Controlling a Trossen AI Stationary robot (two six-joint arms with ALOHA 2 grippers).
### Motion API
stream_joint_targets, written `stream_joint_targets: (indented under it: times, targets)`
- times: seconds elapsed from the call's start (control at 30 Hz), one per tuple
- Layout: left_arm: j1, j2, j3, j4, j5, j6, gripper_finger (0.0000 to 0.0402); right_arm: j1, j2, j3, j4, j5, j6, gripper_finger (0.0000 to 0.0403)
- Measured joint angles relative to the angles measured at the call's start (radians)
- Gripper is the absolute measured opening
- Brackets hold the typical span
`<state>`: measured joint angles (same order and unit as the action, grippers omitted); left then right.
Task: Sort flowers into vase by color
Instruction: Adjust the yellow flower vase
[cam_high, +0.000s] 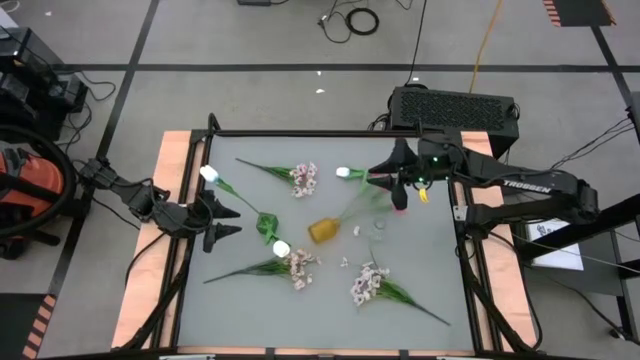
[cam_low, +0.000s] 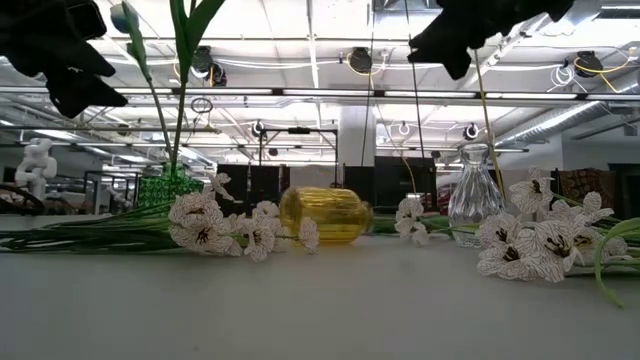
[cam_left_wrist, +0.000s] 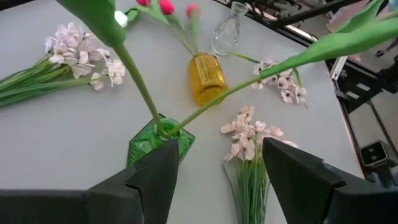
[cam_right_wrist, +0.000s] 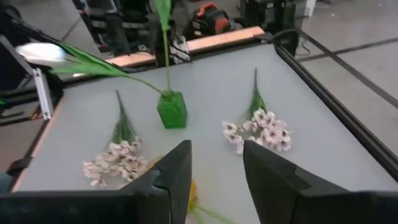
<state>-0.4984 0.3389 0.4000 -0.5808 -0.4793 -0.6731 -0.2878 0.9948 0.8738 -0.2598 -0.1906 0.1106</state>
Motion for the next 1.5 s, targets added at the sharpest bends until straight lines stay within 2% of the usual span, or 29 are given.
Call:
stream_joint_targets:
  times: [0.2,0.4,0.47,0.57,0.67,0.77,0.83,0.97,1.23,1.5]
  targets:
    - [0.000,0.000,0.000,0.094,0.000,0.061,0.0240,0.076,-0.082,0.028,-0.008,0.033,0.028,0.0137]
    - [-0.004,0.000,0.077,0.159,0.034,0.167,0.0240,0.193,-0.144,0.073,-0.088,0.187,0.032,0.0137]
    - [-0.012,0.002,0.126,0.212,0.034,0.248,0.0240,0.227,-0.151,0.073,-0.127,0.249,0.035,0.0137]
    - [-0.020,0.041,0.196,0.401,0.018,0.454,0.0239,0.266,-0.147,0.071,-0.200,0.353,0.039,0.0137]
    - [-0.019,0.171,0.263,0.549,-0.063,0.652,0.0234,0.292,-0.140,0.038,-0.210,0.427,0.050,0.0137]
    - [-0.016,0.368,0.334,0.602,-0.149,0.807,0.0229,0.296,-0.135,0.019,-0.195,0.453,0.036,0.0137]
    - [-0.004,0.501,0.402,0.607,-0.182,0.853,0.0228,0.294,-0.137,0.018,-0.207,0.455,0.039,0.0137]
    - [0.008,0.702,0.538,0.595,-0.188,0.863,0.0228,0.298,-0.137,0.018,-0.207,0.454,0.070,0.0137]
    - [-0.015,0.978,0.795,0.541,-0.158,0.862,0.0228,0.309,-0.138,0.018,-0.233,0.451,0.079,0.0137]
    - [-0.026,1.221,0.927,0.510,-0.179,0.773,0.0227,0.309,-0.138,0.018,-0.232,0.451,0.053,0.0137]
